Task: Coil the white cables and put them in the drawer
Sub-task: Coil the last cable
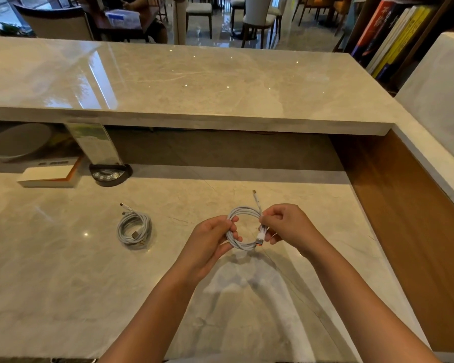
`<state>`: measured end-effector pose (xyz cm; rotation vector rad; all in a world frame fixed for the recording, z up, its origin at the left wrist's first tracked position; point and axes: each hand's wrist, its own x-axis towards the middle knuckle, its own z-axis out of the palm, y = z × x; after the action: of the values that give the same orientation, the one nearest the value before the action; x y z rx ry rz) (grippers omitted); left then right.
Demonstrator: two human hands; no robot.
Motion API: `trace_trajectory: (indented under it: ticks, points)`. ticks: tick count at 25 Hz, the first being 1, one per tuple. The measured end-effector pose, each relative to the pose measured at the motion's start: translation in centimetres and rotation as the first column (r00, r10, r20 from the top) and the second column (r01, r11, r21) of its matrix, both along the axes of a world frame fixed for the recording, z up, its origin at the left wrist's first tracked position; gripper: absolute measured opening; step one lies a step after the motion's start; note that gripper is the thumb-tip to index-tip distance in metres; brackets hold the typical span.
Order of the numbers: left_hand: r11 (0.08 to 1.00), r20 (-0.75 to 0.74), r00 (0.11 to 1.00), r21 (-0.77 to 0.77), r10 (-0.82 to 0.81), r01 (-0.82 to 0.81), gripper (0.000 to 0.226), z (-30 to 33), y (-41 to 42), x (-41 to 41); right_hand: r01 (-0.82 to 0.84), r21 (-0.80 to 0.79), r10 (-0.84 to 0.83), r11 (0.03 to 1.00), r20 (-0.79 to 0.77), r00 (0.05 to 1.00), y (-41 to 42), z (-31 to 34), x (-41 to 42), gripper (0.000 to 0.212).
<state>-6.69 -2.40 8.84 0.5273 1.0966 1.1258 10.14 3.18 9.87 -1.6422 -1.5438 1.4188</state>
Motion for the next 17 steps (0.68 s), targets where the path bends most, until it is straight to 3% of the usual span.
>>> trace_trajectory:
  ticks: [4, 6, 12, 17]
  points:
    - [0.996, -0.059, 0.996, -0.051, 0.073, -0.076, 0.019, -0.8, -0.4, -0.7, -0.009, -0.048, 0.007, 0.999, -0.03, 1.0, 0.4, -1.2, -1.1, 0.012]
    - [0.989, -0.174, 0.978, -0.066, 0.119, -0.132, 0.019, -1.5, -0.9, -1.6, -0.04, -0.083, 0.037, 0.996, -0.04, 0.999, 0.4, -1.8, -2.3, 0.01]
    - [0.943, -0.419, 0.865, -0.054, 0.277, -0.328, 0.017, -2.3, -2.8, -8.3, -0.168, -0.085, 0.164, 0.982, -0.045, 0.985, 1.2, -2.5, -10.8, 0.002]
    - [0.882, -0.492, 0.777, -0.036, 0.393, -0.469, 0.005, -2.5, -2.7, -15.9, -0.264, -0.063, 0.265, 0.963, 0.013, 0.964, 3.3, -2.4, -19.9, 0.004]
